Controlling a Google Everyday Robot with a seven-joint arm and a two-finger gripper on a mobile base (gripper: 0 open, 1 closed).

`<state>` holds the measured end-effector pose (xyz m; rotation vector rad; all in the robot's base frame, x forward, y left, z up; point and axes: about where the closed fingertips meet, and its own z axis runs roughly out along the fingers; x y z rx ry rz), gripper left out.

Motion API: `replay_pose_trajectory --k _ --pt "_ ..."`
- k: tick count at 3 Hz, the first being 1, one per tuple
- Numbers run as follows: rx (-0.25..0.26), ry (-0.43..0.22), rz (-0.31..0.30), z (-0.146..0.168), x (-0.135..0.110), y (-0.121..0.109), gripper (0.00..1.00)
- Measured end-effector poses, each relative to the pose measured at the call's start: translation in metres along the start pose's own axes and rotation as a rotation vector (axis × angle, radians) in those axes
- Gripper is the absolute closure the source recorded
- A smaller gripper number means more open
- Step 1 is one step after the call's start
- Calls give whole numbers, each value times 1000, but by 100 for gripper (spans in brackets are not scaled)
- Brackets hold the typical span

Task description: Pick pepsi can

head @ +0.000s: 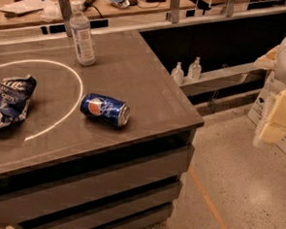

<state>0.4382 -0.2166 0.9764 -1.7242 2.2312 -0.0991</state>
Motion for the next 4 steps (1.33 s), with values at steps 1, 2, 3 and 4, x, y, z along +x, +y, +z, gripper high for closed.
replay_pose_trajectory --k 1,2,3,4 --pt "0 0 0 0 0 0 0" --pt "11 -55 5 6 -11 -7 0" --pt "16 -188 20 18 -52 -27 0" --pt "8 -243 18 27 -78 -38 0"
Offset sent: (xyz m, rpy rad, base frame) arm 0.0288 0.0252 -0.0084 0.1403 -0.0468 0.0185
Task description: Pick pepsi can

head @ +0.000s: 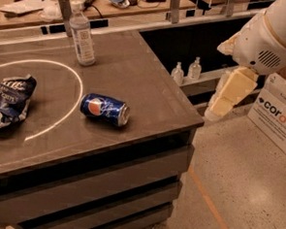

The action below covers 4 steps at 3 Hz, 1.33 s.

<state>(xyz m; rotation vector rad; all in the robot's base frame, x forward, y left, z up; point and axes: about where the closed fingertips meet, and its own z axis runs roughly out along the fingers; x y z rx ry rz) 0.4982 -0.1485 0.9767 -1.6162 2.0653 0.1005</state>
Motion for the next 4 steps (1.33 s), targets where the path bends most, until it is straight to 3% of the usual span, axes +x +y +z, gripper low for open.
replay_pose_trajectory --k 3,4 --pt "-138 -97 -63 77 -112 12 0" --pt "-184 -136 -76 96 -129 27 0"
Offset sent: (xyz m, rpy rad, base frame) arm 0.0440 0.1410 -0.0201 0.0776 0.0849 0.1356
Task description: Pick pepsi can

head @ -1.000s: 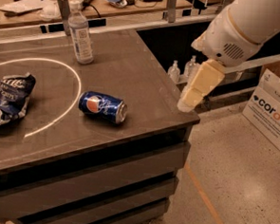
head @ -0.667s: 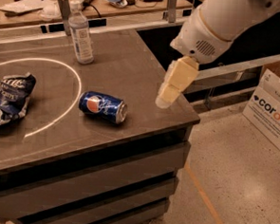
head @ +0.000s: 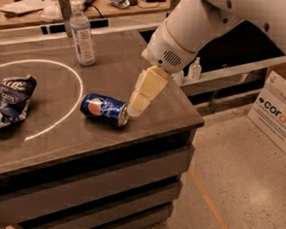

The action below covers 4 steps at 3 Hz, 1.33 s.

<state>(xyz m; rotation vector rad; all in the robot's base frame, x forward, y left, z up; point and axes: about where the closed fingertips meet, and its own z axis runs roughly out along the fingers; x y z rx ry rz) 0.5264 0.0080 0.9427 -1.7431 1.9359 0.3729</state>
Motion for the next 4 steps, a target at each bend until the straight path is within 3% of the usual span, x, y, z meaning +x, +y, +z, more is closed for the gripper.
replay_pose_trajectory --k 1,2,4 --pt "-31 -68 -19 28 -6 11 0" --pt "-39 -134 6 61 -6 15 0" --pt "-39 -157 44 96 -2 18 0"
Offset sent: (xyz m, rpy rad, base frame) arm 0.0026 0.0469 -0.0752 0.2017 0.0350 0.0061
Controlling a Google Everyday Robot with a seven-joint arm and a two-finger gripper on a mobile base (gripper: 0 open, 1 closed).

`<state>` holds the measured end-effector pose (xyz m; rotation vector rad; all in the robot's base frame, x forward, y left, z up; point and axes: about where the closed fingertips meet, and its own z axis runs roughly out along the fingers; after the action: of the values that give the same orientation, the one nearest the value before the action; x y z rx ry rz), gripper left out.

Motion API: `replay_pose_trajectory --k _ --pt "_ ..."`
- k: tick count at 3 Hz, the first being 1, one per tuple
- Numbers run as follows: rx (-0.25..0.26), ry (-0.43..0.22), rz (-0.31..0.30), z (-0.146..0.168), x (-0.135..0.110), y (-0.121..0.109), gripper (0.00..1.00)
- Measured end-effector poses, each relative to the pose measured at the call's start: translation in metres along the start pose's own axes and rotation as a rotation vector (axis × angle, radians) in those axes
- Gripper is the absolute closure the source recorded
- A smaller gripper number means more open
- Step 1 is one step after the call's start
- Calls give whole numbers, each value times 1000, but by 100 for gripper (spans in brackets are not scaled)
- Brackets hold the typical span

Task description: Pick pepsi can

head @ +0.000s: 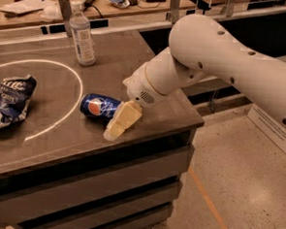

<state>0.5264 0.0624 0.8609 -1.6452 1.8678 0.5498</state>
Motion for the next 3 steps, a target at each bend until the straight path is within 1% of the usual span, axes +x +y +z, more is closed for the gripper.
replay_pose_trajectory --k 1,2,3 --pt "-3 17 24 10 11 -4 13" --pt "-5 33 30 14 18 -10 36" --pt "6 38 21 6 20 -17 59"
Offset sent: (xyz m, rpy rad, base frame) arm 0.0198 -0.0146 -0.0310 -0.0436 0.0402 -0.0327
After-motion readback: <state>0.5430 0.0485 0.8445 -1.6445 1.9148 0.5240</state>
